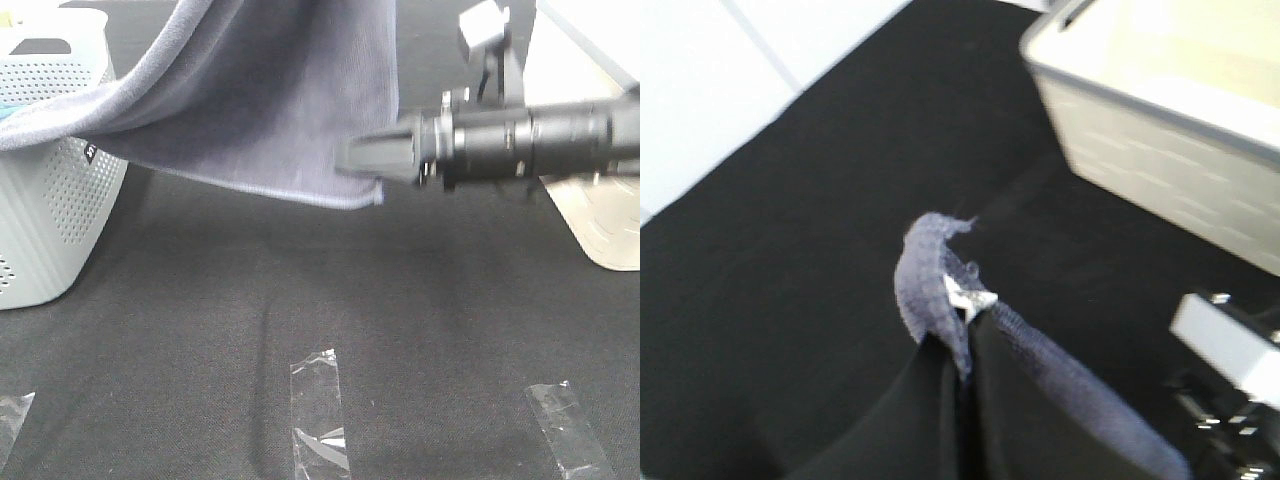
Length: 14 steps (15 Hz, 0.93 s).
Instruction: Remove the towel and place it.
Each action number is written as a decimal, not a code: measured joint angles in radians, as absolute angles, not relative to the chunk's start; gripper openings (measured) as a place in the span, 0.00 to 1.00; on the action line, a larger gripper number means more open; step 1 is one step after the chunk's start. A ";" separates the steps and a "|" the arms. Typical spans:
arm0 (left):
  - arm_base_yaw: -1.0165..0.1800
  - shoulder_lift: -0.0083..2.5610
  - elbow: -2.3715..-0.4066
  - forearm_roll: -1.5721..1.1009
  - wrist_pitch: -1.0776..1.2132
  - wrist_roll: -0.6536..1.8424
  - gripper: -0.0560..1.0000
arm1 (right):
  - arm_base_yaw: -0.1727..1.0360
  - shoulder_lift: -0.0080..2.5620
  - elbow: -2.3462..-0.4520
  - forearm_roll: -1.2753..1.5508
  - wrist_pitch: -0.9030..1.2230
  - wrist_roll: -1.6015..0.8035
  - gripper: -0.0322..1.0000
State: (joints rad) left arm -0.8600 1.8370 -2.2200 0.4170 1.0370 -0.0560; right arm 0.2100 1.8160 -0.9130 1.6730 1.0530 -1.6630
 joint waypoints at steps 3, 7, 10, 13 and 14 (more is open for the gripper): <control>-0.750 1.873 -2.220 0.476 1.060 -0.166 0.05 | 0.210 1.753 -1.106 1.328 0.991 -1.196 0.03; -0.570 1.958 -2.220 0.391 1.008 -0.210 0.05 | 0.210 1.742 -1.458 0.755 0.984 -0.600 0.03; -0.480 1.992 -2.220 0.216 0.869 -0.211 0.05 | 0.210 1.742 -1.717 0.488 0.982 -0.420 0.03; -0.466 1.961 -2.267 0.135 0.759 -0.198 0.05 | 0.210 1.742 -1.973 0.404 0.997 -0.353 0.03; -0.466 1.925 -2.313 0.128 0.730 -0.186 0.05 | 0.210 1.742 -2.040 0.398 1.005 -0.352 0.03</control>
